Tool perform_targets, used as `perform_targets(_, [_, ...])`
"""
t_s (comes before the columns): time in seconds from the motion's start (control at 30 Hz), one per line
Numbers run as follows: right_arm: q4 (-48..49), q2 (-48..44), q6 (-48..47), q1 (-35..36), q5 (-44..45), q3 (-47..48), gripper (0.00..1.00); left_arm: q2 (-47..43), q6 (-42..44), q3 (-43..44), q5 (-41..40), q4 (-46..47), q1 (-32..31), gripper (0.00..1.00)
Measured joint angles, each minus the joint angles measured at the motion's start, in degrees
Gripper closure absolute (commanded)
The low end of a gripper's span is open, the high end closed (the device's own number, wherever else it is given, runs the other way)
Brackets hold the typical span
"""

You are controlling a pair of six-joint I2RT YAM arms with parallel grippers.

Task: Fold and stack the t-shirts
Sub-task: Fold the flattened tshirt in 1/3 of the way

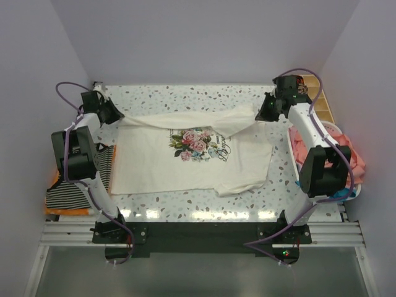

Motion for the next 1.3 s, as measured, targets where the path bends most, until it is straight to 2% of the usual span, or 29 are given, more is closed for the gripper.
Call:
perform_targets(0.13, [-0.4, -0.1, 0.0, 0.0, 0.3, -3.7, 1.0, 0.0, 0.0, -0.6, -3.4, -4.0, 0.0, 0.94])
perform_targets(0.17, [-0.7, -0.1, 0.0, 0.0, 0.7, -4.4, 1.0, 0.0, -0.1, -0.6, -4.0, -4.6, 0.0, 0.84])
perform_targets(0.23, [-0.6, -0.1, 0.0, 0.0, 1.1, -5.9, 1.0, 0.0, -0.1, -0.6, -5.4, -5.6, 0.0, 0.77])
perform_targets(0.27, [-0.6, -0.1, 0.0, -0.1, 1.2, -6.7, 1.0, 0.0, -0.4, -0.6, -6.3, -6.3, -0.1, 0.68])
perform_targets(0.3, [-0.6, -0.1, 0.0, -0.1, 1.4, -7.6, 1.0, 0.0, -0.7, -0.6, -7.5, -7.1, -0.1, 0.68])
perform_targets(0.43, [-1.0, -0.1, 0.1, -0.1, 3.1, -9.4, 1.0, 0.0, -0.9, 0.2, -12.1, -12.2, -0.4, 0.76])
perform_targets(0.47, [-1.0, -0.1, 0.1, -0.1, 4.0, -9.7, 1.0, 0.0, -0.9, 0.6, -13.0, -13.3, -0.4, 0.81])
perform_targets(0.53, [-1.1, -0.2, 0.2, -0.1, 5.5, -9.8, 1.0, 0.0, -1.0, 1.0, -14.4, -14.4, -0.5, 1.0])
perform_targets(0.87, [-1.1, -3.4, 0.2, -0.1, 6.5, -9.8, 1.0, -0.9, -1.1, 0.6, -13.7, -15.2, -0.5, 0.99])
perform_targets(0.9, [-1.1, -3.8, 0.2, -0.1, 6.1, -9.8, 1.0, -1.2, -1.1, 0.3, -13.2, -15.1, -0.5, 0.91])
perform_targets(0.93, [-1.0, -4.0, 0.2, -0.1, 5.6, -9.8, 1.0, -1.7, -1.1, -0.1, -12.3, -14.9, -0.5, 0.79])
perform_targets(1.03, [-1.0, -4.4, 0.2, -0.1, 4.8, -9.8, 1.0, -3.1, -1.5, -1.1, -9.3, -14.0, -0.6, 0.69])
perform_targets(1.1, [-1.0, -4.4, 0.2, -0.1, 4.0, -9.8, 1.0, -3.9, -2.2, -1.6, -7.4, -13.0, -0.7, 0.66])
perform_targets(1.2, [-0.7, -4.4, 0.2, -0.1, 3.3, -10.0, 1.0, -4.7, -3.2, -2.6, -3.5, -10.0, -1.0, 0.69])
perform_targets(1.23, [-0.5, -4.4, 0.2, -0.1, 2.9, -10.1, 1.0, -4.6, -3.6, -2.7, -1.5, -8.8, -1.1, 0.79])
perform_targets(1.3, [-0.4, -4.4, 0.1, -0.1, 2.5, -10.3, 1.0, -3.8, -4.1, -2.5, 1.0, -7.6, -1.6, 0.85])
